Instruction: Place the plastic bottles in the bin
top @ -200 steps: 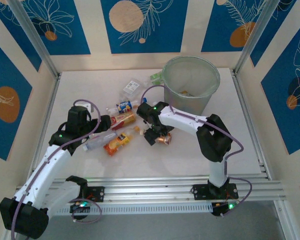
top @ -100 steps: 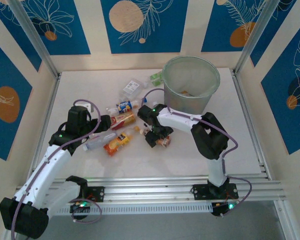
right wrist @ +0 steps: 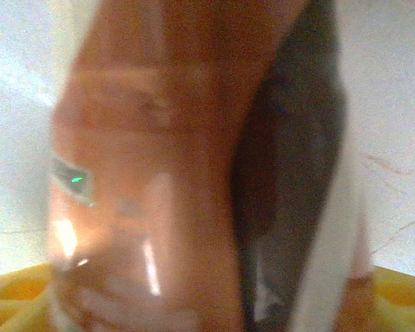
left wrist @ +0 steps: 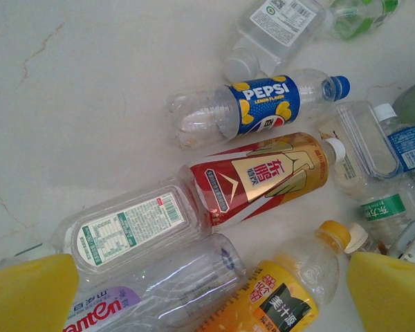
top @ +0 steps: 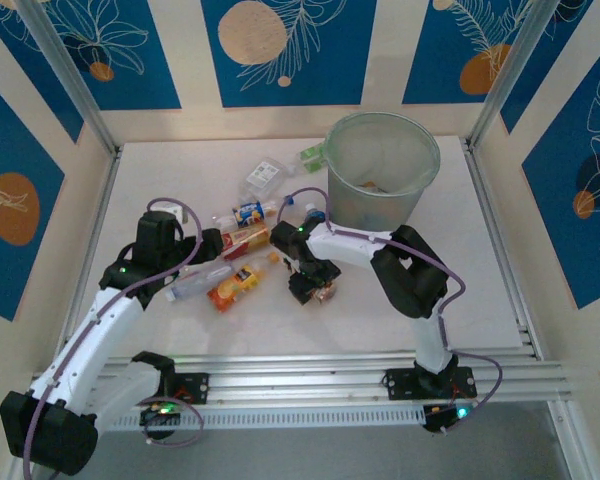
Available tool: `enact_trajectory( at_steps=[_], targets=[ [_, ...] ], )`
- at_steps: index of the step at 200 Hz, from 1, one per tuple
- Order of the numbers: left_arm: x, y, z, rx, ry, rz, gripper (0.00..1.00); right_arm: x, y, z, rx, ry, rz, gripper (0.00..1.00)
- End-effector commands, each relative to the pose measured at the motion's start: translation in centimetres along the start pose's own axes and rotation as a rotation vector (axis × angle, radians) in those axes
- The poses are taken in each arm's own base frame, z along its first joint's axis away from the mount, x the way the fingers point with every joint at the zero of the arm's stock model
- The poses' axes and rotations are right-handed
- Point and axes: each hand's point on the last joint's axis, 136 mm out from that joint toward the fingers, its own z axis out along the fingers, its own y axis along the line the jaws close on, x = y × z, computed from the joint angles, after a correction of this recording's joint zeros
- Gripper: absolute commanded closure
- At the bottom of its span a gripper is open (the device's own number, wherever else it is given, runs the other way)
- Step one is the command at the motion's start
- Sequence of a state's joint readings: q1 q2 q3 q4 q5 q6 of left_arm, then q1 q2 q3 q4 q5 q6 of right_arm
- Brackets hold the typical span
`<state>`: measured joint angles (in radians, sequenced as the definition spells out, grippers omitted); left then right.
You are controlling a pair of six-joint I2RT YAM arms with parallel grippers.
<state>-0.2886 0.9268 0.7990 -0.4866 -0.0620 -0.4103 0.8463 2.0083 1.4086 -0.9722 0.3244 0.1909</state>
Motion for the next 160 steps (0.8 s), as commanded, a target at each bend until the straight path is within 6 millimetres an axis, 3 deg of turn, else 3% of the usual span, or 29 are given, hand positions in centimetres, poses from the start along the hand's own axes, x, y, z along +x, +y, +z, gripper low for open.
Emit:
enact_trajectory(
  at_steps=[1,43,77,113,160],
  targets=[
    [-0.2,-0.1,0.0,-0.001,-0.02,-0.001,0.0,0.9,0.6,0.0,-0.016,0.024,0.002,0.3],
    [-0.1,-0.1,0.1,0.0,-0.017,-0.002,0.01,1.5,0.7,-2.3,0.0,-0.006,0.006,0.47],
    [-0.2,-0.1,0.0,0.003,-0.023,-0.004,0.0,1.8,0.8,-6.1,0.026,-0.082,0.001,0.55],
    [-0.2,-0.2,0.0,0.005,-0.023,-0.005,0.0,1.7,0.0,-12.5,0.033,-0.239,0.011,0.55],
    [-0.3,-0.2,0.0,0.005,-0.032,-0.006,0.0,0.9,-2.9,-23.9,0.062,-0.571,0.017,0.57]
  ],
)
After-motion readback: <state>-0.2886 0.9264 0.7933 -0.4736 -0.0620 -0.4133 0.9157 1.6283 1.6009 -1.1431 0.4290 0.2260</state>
